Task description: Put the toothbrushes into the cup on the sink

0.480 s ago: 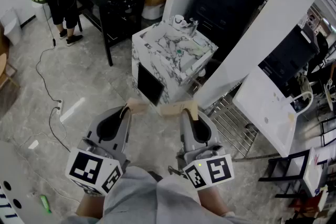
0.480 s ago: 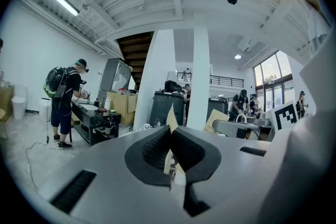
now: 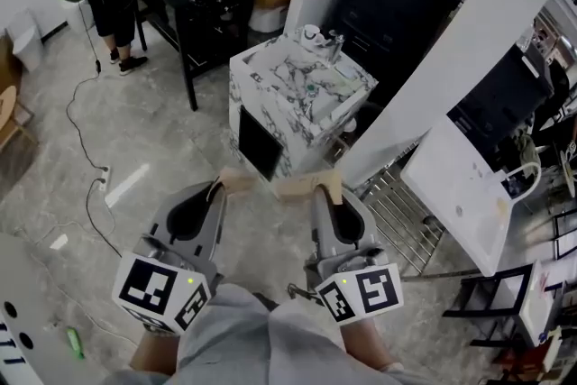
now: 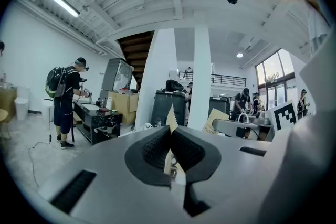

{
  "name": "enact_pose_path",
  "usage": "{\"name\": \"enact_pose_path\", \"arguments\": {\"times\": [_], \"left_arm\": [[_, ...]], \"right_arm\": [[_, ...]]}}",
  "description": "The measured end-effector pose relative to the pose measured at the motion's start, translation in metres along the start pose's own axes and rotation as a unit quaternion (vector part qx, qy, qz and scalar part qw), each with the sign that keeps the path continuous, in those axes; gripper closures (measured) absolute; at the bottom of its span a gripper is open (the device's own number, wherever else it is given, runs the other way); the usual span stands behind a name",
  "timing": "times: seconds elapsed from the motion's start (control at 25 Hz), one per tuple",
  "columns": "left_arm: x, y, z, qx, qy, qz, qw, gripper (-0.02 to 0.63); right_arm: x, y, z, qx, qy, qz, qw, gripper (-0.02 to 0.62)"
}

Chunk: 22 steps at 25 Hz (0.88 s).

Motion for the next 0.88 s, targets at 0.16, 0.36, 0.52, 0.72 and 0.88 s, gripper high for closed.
{"name": "enact_pose_path", "arguments": {"times": [0.16, 0.36, 0.52, 0.72, 0.88], "left_arm": [[0.001, 0.01, 0.002, -0.004, 0.0, -0.006, 1.0, 0.6], [0.001, 0.023, 0.005, -0.008, 0.005, -0.019, 0.9998, 0.6], [-0.005, 0.029, 0.013, -0.012, 0.009, -0.033, 0.9993, 0.6], [-0.009, 0.031, 0.017, -0.015, 0.008, -0.049, 0.9986, 0.6], [-0.009, 0.029, 0.017, -0.016, 0.008, -0.058, 0.9981, 0.6]], "right_arm": [[-0.01, 0.012, 0.001, 0.012, 0.004, 0.005, 1.0, 0.558], [-0.022, 0.025, 0.006, 0.019, 0.0, 0.0, 1.0, 0.558], [-0.031, 0.03, 0.012, 0.02, 0.0, -0.008, 1.0, 0.558], [-0.033, 0.034, 0.016, 0.022, -0.003, -0.015, 1.0, 0.558], [-0.029, 0.035, 0.017, 0.021, -0.004, -0.023, 1.0, 0.558]]}}
Point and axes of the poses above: the fingertips, and each gripper's own axes: x forward along the fingers, y to its right, z out of its underside, the point moved 2 cm from there along -x, backward along the fingers, and after that the axes turned 8 degrees about -y, right-handed, at the moved point
